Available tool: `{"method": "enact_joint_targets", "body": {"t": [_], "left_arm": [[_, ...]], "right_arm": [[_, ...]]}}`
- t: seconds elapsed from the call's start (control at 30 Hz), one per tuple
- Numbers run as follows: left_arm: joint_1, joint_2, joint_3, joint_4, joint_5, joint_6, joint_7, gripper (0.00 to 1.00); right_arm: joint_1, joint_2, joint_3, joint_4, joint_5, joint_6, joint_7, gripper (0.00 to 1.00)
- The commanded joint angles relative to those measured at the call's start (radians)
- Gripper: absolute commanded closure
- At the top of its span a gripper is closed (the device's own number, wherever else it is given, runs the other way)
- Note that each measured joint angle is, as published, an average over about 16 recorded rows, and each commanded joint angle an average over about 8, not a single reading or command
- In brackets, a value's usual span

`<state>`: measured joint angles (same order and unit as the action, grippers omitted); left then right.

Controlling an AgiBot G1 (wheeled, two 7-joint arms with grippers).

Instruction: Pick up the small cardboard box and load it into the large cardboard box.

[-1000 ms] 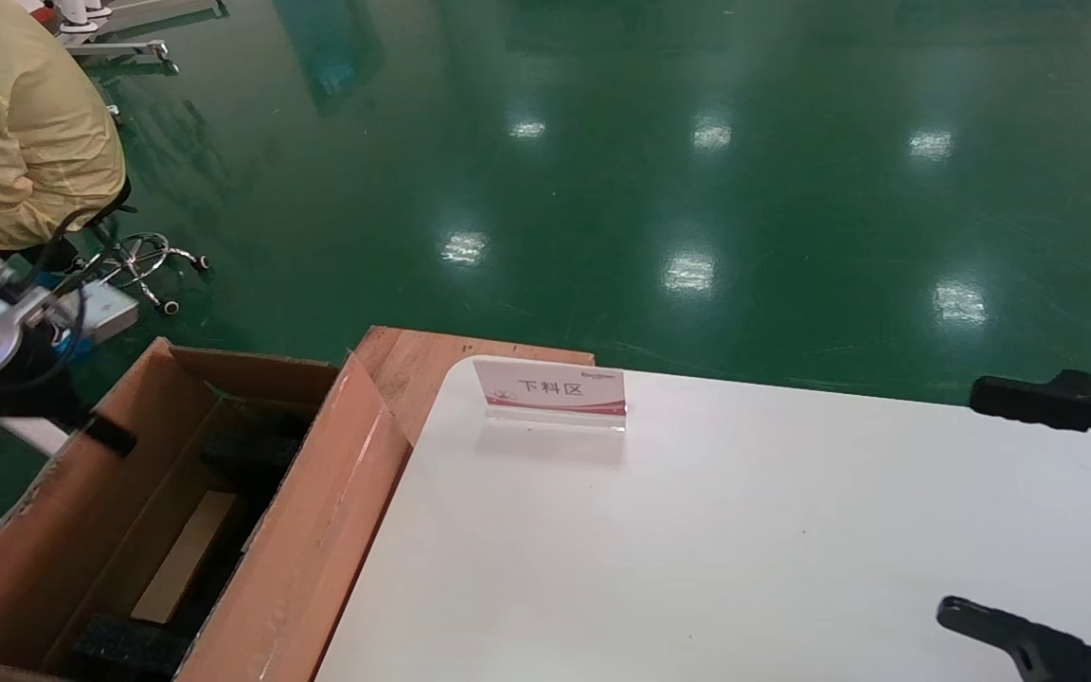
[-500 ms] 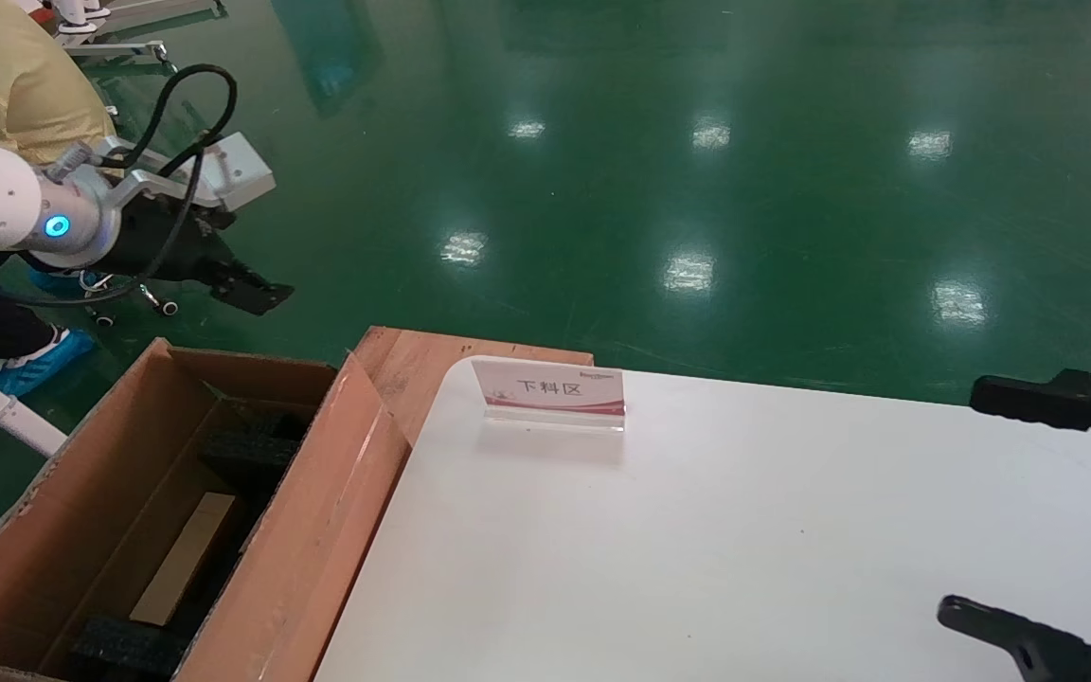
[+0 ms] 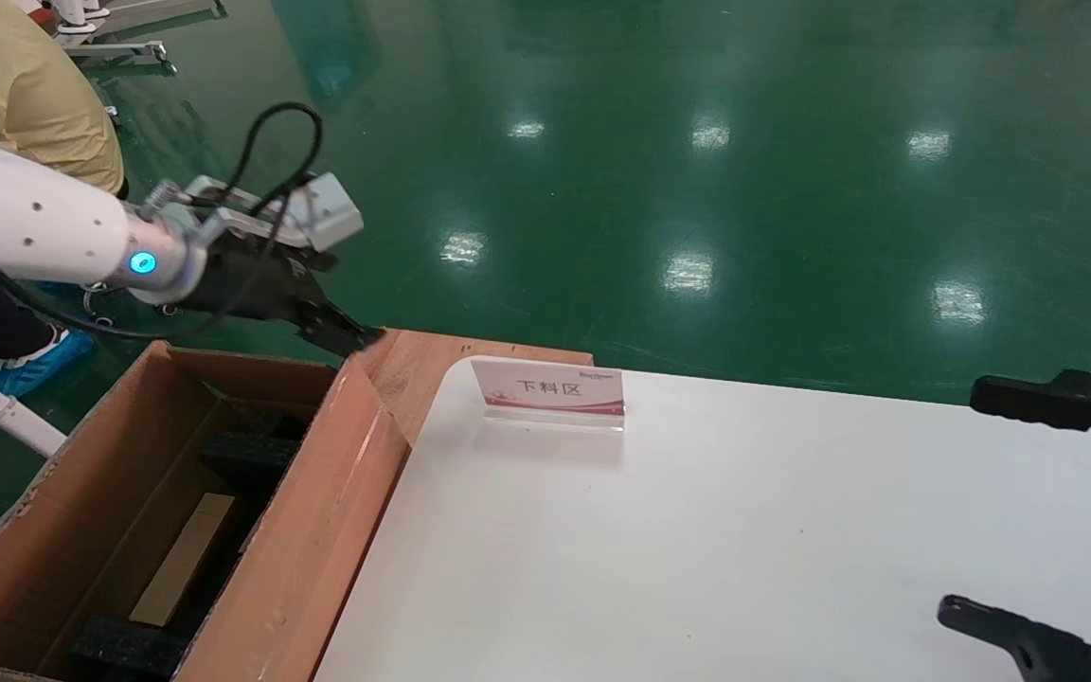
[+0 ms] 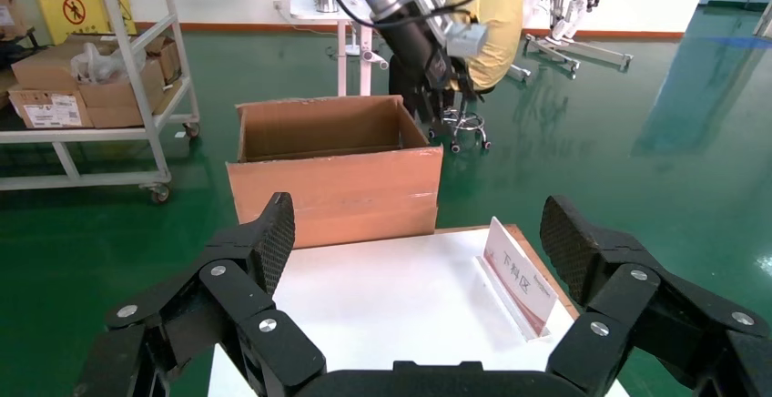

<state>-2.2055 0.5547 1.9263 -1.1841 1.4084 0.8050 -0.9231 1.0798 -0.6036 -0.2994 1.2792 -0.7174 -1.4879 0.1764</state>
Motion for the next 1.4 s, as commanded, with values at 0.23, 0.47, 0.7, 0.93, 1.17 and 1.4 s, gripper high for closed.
{"method": "enact_joint_targets", "body": {"t": [0.23,0.47,0.7,0.93,1.17,1.4], "left_arm": [[0.179,0.009,-0.261,-0.016,-0.107,0.109,0.116,0.0],[0.335,0.017,-0.488,-0.03,-0.201,0.204,0.218,0.0],[0.492,0.025,-0.716,-0.044,-0.295,0.3,0.32,0.0],[0.649,0.032,-0.944,-0.057,-0.389,0.396,0.422,0.0],[0.805,0.04,-1.172,-0.071,-0.482,0.491,0.523,0.0],[0.961,0.048,-1.399,-0.085,-0.576,0.587,0.625,0.0]], "right_arm": [[0.0,0.0,0.001,0.0,-0.001,0.0,0.001,0.0],[-0.001,-0.001,0.004,0.001,-0.002,-0.001,0.002,0.0],[-0.002,-0.002,0.006,0.001,-0.004,-0.002,0.003,0.0],[-0.002,-0.003,0.008,0.002,-0.005,-0.003,0.005,0.0],[-0.003,-0.004,0.011,0.003,-0.007,-0.004,0.006,0.0],[-0.003,-0.005,0.013,0.003,-0.009,-0.005,0.007,0.0]]}}
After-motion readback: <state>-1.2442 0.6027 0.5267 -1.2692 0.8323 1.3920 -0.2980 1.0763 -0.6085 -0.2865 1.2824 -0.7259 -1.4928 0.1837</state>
